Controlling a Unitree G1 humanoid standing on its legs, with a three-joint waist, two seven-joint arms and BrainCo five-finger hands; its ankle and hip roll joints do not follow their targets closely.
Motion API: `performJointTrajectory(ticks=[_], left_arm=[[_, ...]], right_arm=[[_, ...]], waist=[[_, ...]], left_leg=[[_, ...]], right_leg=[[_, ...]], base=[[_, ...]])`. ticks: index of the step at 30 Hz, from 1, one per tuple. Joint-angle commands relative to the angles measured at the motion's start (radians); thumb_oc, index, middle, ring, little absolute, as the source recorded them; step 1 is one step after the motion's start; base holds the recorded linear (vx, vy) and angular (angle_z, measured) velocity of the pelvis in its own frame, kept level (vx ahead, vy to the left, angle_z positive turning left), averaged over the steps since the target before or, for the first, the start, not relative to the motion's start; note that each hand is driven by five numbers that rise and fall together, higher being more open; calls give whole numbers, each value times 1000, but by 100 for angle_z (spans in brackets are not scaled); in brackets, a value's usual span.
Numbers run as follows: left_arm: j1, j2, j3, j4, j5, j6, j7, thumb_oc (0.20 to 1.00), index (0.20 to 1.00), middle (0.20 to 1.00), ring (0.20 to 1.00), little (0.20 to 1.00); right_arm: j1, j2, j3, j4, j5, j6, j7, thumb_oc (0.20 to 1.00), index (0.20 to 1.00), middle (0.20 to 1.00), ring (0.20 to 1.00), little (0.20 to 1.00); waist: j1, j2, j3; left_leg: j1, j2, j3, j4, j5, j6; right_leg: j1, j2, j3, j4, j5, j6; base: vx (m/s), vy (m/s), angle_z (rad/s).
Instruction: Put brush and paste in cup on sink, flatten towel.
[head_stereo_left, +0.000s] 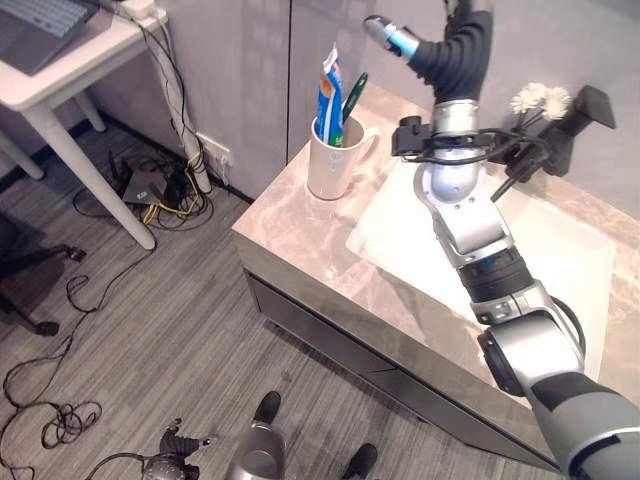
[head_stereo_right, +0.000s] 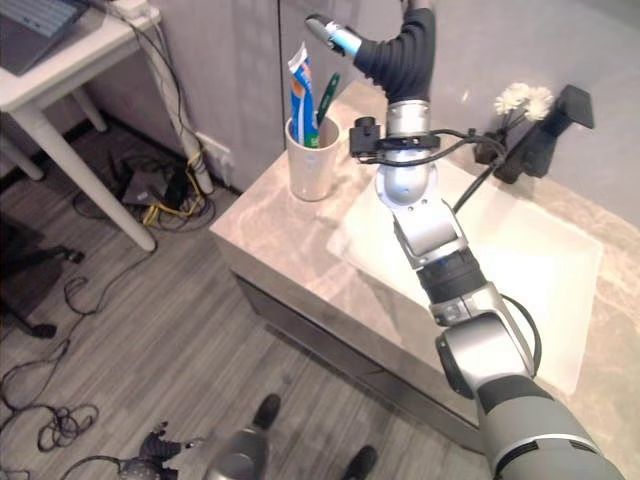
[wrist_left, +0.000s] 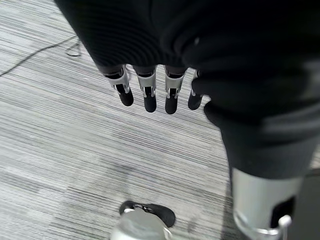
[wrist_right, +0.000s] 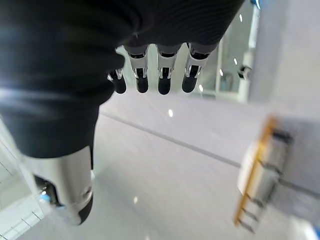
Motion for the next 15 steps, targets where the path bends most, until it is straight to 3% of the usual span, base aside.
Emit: performJointTrajectory(ticks=[1, 5, 6, 7, 9, 10, 11, 12, 15], left_arm=[[19, -11, -28, 94, 34, 0, -10, 1000, 1000, 1000, 1000, 1000], [29, -39, 15, 84, 42, -9, -25, 1000, 1000, 1000, 1000, 1000], [31, -39, 12, 84, 42, -9, -24, 1000, 1000, 1000, 1000, 1000], [33, -43, 24, 84, 45, -11, -24, 1000, 1000, 1000, 1000, 1000], [33, -66, 41, 74, 40, -18, -28, 1000, 1000, 1000, 1000, 1000], [34, -65, 36, 74, 40, -19, -27, 1000, 1000, 1000, 1000, 1000], [33, -83, 17, 45, 51, -32, -29, 1000, 1000, 1000, 1000, 1000], [33, -82, 15, 45, 51, -32, -29, 1000, 1000, 1000, 1000, 1000], [27, -96, 1, -25, 40, -52, -30, 1000, 1000, 1000, 1000, 1000]], right_arm=[[53, -65, -42, -46, -59, -11, -8, 1000, 1000, 1000, 1000, 1000], [240, -243, -121, -191, -211, 8, -33, 1000, 1000, 1000, 1000, 1000], [248, -243, -125, -198, -213, 10, -32, 1000, 1000, 1000, 1000, 1000], [289, -298, -151, -220, -251, 20, -32, 1000, 1000, 1000, 1000, 1000], [418, -382, -254, -306, -301, 16, -51, 1000, 1000, 1000, 1000, 1000], [429, -382, -263, -314, -301, 18, -48, 1000, 1000, 1000, 1000, 1000], [544, -398, -376, -324, -299, 12, -80, 1000, 1000, 1000, 1000, 1000], [546, -398, -379, -325, -299, 12, -79, 1000, 1000, 1000, 1000, 1000], [742, -378, -560, -305, -313, 14, -142, 1000, 1000, 1000, 1000, 1000]], waist=[[-16, 63, -76], [-93, 79, -99], [-90, 79, -101], [-106, 84, -106], [-158, 100, -119], [-152, 100, -118], [-185, 110, -117], [-183, 110, -118], [-244, 130, -116]], left_leg=[[56, 23, 97, -119, 55, 45], [102, 32, 138, -119, 50, 39], [103, 33, 138, -119, 49, 38], [111, 38, 147, -119, 49, 36], [128, 53, 169, -119, 56, 26], [131, 54, 170, -119, 55, 25], [149, 65, 181, -119, 55, 23], [149, 65, 181, -119, 55, 23], [157, 80, 192, -109, 57, 17]], right_leg=[[114, 66, 16, 97, -102, 18], [148, 83, 62, 52, -117, 10], [150, 84, 63, 48, -115, 9], [156, 88, 75, 35, -113, 8], [163, 97, 102, 15, -111, -1], [166, 98, 103, 14, -110, -1], [173, 104, 114, 15, -116, -9], [172, 105, 115, 15, -115, -9], [170, 118, 135, 29, -127, -26]], base=[[-84, -30, -98], [-37, -66, -58], [-36, -62, -27], [-23, -81, -33], [-33, -114, -29], [-34, -130, -43], [-19, -74, -47], [-28, -110, -35], [-21, -111, -22]])
